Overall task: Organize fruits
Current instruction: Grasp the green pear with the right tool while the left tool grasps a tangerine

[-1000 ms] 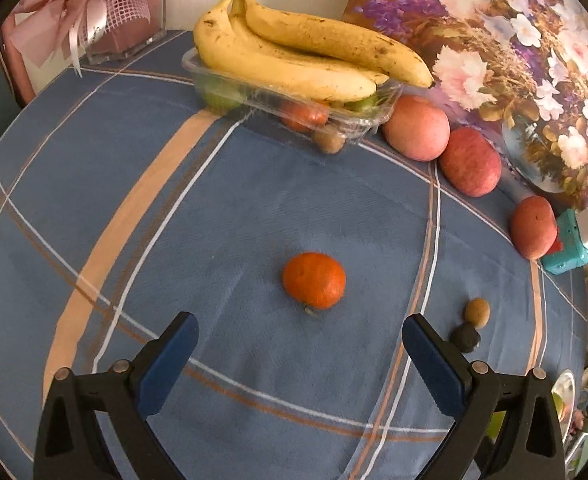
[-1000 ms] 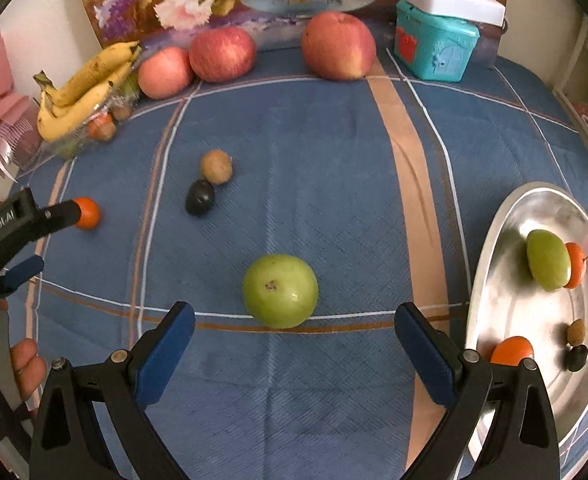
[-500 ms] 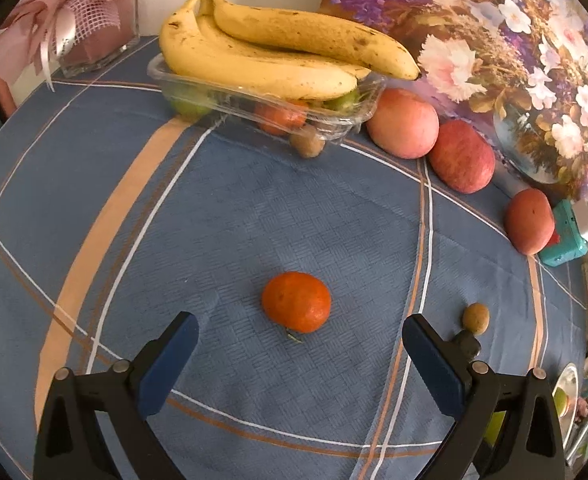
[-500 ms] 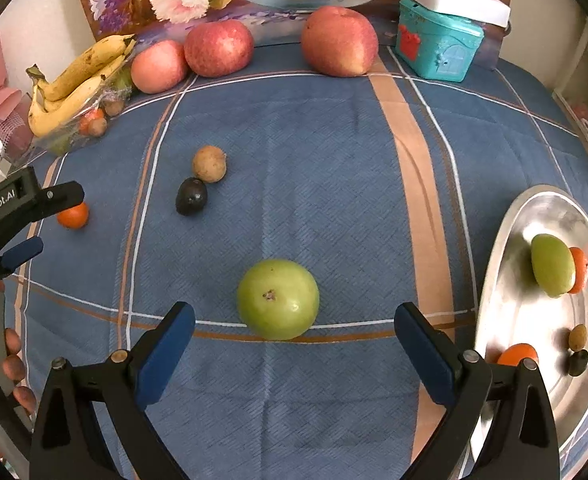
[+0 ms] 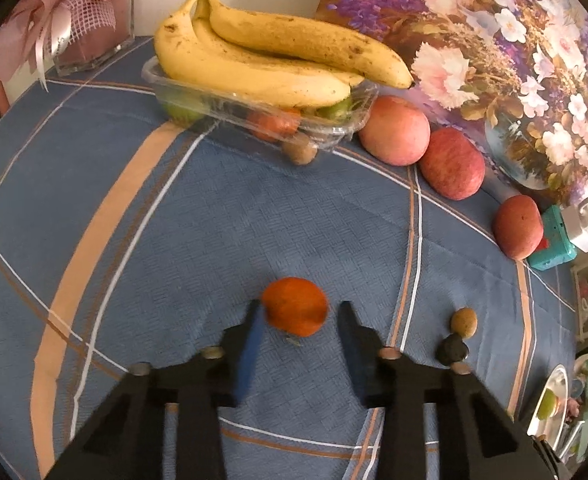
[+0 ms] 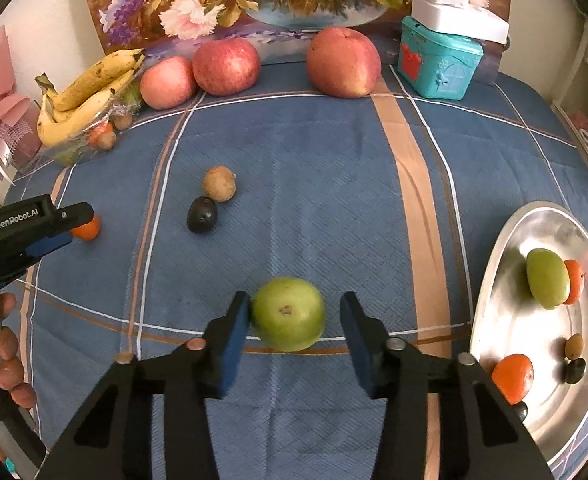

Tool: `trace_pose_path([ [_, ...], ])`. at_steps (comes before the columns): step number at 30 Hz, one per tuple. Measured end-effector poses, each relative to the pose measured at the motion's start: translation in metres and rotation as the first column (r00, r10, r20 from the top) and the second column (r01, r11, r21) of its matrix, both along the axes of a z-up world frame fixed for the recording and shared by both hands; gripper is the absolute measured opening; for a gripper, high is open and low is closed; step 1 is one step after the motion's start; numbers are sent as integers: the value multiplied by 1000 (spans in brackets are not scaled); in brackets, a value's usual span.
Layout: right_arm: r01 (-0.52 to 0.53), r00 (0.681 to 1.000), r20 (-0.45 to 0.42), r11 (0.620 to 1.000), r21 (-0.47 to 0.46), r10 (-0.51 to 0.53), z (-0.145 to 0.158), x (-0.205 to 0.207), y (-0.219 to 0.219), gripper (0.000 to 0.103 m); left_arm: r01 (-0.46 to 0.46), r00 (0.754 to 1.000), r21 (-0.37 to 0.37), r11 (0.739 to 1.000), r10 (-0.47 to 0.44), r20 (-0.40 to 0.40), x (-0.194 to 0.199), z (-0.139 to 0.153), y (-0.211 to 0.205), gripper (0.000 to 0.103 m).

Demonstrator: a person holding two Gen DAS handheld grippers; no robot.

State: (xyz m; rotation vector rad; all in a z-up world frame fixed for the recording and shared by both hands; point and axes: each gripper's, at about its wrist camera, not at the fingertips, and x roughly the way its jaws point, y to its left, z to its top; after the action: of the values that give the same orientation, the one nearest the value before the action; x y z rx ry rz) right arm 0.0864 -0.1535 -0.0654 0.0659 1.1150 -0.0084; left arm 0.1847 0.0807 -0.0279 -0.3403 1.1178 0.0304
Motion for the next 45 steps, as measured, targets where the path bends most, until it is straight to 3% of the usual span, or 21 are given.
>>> trace_pose_path([
  [3, -4, 1000, 3, 1000, -1, 4, 0, -1, 3, 40, -3, 1000, -21, 1000, 3, 13, -1, 7, 3, 15],
  [13, -11, 998, 55, 1000, 16, 10, 24, -13, 0, 40, -8, 999, -34, 999, 9, 36, -7, 28, 2, 10],
  [17, -14, 998, 65, 1000, 22, 13, 30, -15, 0, 40, -22, 999, -32, 999, 23, 38, -3, 22, 6, 14],
  [19, -12, 998, 61, 999, 30, 10, 30, -15, -1, 40, -20, 999, -40, 999, 21, 30, 0, 13, 6, 23],
  [21, -11, 998, 54, 999, 40, 9, 27, -13, -1, 40, -25, 999, -46, 999, 26, 24, 3, 6, 6, 41],
  [23, -14, 999, 47, 999, 44, 12, 25, -12, 0, 40, -23, 999, -42, 999, 25, 30, 7, -1, 5, 46],
  [25, -15, 999, 42, 999, 44, 14, 22, -11, 0, 40, -20, 1000, -14, 1000, 20, 22, 11, -9, 5, 46],
  [28, -6, 999, 33, 999, 51, 4, 19, -10, -3, 40, -15, 999, -57, 998, 17, 40, 16, -16, 8, 48],
  [32, 1, 1000, 24, 998, 56, -2, 14, -8, -5, 40, 2, 997, -54, 999, 2, 74, 18, -13, 7, 36],
  [36, 0, 1000, 20, 998, 60, -2, 13, -7, -4, 40, 22, 997, -53, 998, -18, 74, 18, -6, 3, 35],
  [41, -4, 1000, 21, 999, 44, 3, 19, -9, -4, 40, -21, 1000, -65, 998, 21, 5, 14, 1, 2, 35],
  [45, -1, 1000, 29, 1000, 28, 0, 27, -16, -7, 40, -49, 998, -148, 988, 42, -44, 2, 8, 0, 35],
])
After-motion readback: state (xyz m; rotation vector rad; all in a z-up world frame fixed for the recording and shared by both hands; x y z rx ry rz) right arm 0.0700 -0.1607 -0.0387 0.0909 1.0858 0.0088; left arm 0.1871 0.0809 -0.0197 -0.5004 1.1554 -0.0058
